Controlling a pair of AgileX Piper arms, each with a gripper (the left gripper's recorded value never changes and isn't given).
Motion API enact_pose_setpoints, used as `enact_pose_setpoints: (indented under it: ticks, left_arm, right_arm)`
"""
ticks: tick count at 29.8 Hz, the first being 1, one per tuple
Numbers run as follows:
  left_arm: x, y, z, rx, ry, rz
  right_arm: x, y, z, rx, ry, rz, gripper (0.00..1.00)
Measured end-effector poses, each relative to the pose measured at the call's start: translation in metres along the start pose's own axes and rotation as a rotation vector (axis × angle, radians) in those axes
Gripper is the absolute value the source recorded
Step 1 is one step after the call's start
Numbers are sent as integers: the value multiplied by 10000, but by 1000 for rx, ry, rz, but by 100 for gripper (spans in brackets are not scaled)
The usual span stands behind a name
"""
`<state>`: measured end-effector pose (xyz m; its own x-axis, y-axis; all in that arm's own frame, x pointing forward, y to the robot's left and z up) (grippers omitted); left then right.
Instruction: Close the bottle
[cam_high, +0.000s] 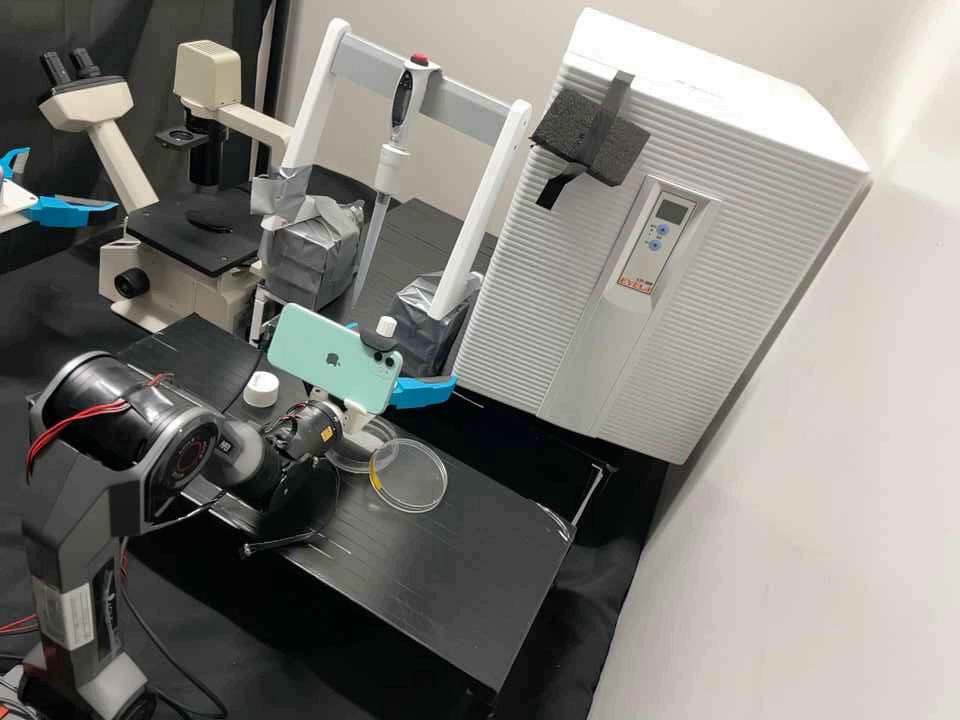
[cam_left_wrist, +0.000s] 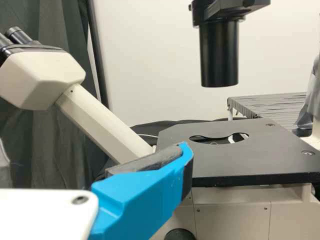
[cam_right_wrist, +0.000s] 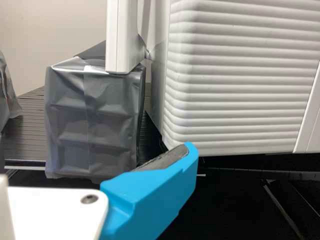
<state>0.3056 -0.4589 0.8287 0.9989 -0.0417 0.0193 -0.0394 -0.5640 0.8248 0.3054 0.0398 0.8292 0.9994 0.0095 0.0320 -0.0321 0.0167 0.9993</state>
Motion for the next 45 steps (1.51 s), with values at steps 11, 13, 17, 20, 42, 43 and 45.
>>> enact_pose_setpoints:
  ticks: [11,13,17,20,42,43,45]
  left_arm:
    - [-23,-22,15,5,-20,-4]
    - [-79,-53,49,-19,-60,-15]
    - [-246,-87,184,-38,-220,-19]
    - [-387,-113,270,-38,-351,-19]
    - [-1082,-210,148,19,-525,-170]
    - [-1092,-218,134,22,-522,-176]
    - [-1104,-225,105,21,-511,-182]
  right_arm:
    - [0,0,0,0,0,0,100]
    - [0,0,0,0,0,0,100]
    - [0,0,0,0,0,0,100]
    - [0,0,0,0,0,0,100]
    - [0,0,0,0,0,0,100]
    - [0,0,0,0,0,0,100]
    - [0,0,0,0,0,0,100]
